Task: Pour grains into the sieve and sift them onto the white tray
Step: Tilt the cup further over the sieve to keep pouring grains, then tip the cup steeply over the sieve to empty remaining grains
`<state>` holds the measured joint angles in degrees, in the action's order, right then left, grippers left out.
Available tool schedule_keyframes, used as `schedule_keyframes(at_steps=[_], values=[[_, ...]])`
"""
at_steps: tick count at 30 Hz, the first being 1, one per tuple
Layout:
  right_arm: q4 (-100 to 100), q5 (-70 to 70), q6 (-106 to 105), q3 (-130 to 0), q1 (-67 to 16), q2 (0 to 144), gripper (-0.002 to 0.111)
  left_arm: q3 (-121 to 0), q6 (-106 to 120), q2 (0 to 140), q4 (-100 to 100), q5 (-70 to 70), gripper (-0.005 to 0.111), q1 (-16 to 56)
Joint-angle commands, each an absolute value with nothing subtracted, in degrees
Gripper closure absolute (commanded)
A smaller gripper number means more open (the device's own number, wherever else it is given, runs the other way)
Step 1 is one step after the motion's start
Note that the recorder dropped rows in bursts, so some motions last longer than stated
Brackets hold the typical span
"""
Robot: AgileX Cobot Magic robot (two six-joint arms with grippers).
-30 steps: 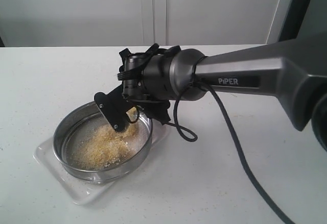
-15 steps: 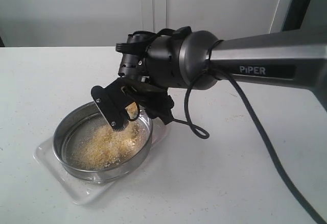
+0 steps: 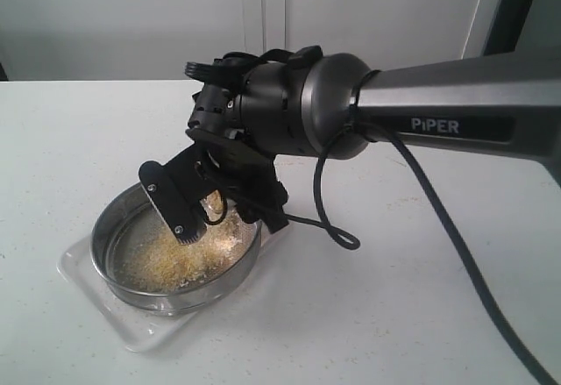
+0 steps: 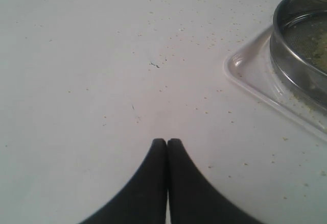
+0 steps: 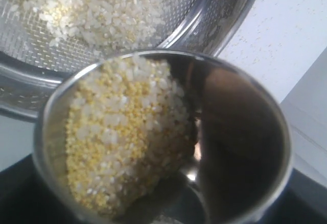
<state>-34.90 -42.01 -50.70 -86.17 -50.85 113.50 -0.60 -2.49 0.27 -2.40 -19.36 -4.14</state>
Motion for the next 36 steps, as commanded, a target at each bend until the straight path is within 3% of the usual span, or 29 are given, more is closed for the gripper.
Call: schedule_keyframes(at_steps=[1, 15, 25, 36], values=[[-34.1, -39.1, -51.2, -86.6, -50.9, 112.6, 0.108, 0.0, -2.3, 0.0, -3.0, -20.4, 0.107, -3.9], [-42.9, -33.6, -49.5, -86.6, -50.9, 115.6, 0.108, 0.0, -2.3, 0.0, -3.0, -20.4, 0.107, -3.9], [-48.8, -20.2, -49.8, -86.6, -50.9, 115.7, 0.108, 0.0, -2.3, 0.0, -3.0, -20.4, 0.107, -3.9], [-48.6, -20.9, -47.4, -86.6, -50.9, 115.7, 0.108, 0.0, -2.3, 0.0, -3.0, -20.4, 0.107, -3.9]])
